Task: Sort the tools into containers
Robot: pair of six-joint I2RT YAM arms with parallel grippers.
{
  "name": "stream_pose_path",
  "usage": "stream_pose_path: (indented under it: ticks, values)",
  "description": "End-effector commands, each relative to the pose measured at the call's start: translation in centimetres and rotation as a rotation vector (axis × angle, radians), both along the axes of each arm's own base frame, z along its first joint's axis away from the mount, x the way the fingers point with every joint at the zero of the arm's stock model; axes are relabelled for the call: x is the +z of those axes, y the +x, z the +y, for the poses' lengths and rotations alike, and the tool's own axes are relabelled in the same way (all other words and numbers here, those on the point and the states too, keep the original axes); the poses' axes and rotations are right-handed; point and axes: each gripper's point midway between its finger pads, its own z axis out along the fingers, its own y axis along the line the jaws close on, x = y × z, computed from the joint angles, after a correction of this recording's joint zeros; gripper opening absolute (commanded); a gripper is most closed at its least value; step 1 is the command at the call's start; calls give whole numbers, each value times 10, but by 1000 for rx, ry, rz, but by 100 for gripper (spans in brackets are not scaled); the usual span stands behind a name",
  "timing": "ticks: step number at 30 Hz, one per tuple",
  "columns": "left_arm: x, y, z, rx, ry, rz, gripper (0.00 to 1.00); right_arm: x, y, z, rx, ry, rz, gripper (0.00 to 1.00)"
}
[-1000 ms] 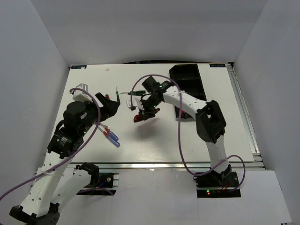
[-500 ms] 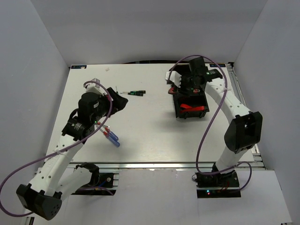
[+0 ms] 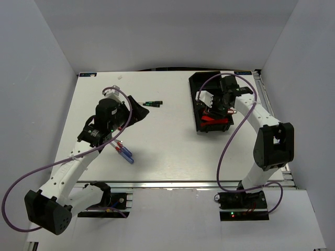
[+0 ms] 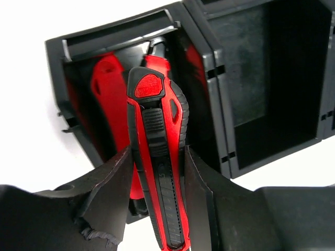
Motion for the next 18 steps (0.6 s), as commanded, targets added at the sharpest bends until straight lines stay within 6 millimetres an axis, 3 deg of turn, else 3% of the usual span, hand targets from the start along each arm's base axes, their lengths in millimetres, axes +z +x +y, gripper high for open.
stream_pose_path:
  ticks: [1, 4, 6, 9, 12, 15, 18]
  values:
    - [1, -1, -7, -25, -25, -4, 92, 2, 15, -3, 3, -6, -62, 27]
    - [1, -2, -6, -23, -26, -4, 92, -4, 14, -6, -4, -13, -54, 38]
    - [-1, -3, -5, -17, -26, -2, 92, -6, 15, -6, -7, -13, -53, 57]
    - [-3, -6, -3, -13, -30, -2, 92, -2, 14, -4, -9, 3, -54, 75]
    - [-6, -8, -1, -6, -31, 6, 92, 8, 15, 0, -11, 37, -59, 80]
    - [-10, -11, -1, -8, -29, 16, 92, 31, 18, 11, -24, 118, -60, 80]
    - [-15, -14, -1, -10, -31, 32, 92, 61, 9, 35, 7, 255, -14, 80]
